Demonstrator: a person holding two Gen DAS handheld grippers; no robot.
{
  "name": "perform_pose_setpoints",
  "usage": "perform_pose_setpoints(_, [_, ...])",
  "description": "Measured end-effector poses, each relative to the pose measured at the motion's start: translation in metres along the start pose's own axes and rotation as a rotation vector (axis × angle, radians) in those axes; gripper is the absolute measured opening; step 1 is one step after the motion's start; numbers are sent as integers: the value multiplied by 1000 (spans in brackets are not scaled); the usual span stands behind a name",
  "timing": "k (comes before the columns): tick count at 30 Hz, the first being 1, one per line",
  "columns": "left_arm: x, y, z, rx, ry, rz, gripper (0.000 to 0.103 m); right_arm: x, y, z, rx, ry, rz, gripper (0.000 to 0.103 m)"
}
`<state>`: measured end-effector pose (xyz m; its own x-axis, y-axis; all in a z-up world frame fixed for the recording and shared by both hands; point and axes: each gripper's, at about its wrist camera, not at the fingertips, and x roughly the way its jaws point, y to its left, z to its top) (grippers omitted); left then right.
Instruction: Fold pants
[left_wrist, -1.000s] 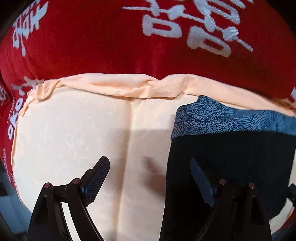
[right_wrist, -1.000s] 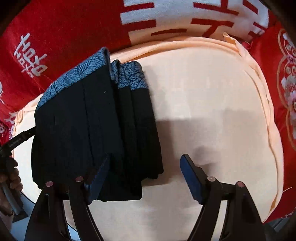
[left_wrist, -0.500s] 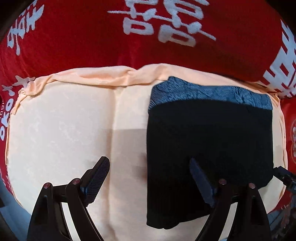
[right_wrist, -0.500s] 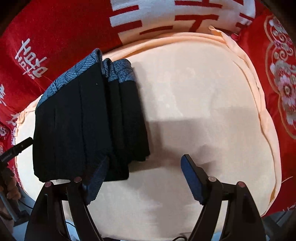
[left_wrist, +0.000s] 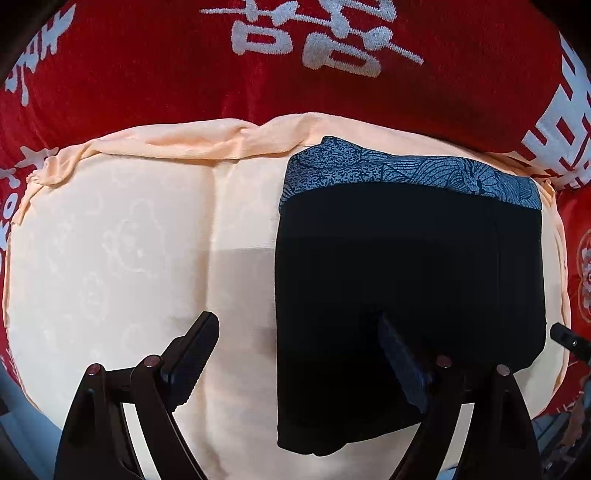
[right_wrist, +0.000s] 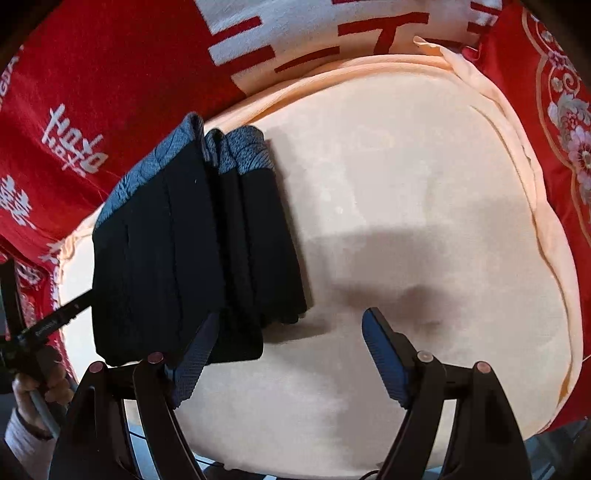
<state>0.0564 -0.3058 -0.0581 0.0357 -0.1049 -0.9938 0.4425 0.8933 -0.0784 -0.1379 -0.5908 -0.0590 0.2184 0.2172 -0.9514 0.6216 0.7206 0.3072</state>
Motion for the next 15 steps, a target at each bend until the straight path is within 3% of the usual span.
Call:
perform_pose_setpoints(10, [5,-4,5,6,14,-10,89,5,-7,14,7,19,34,83])
perform_pose_setpoints(15, [6,-3,8,-17,25,-57,89,7,-11,21,5,22,92,83])
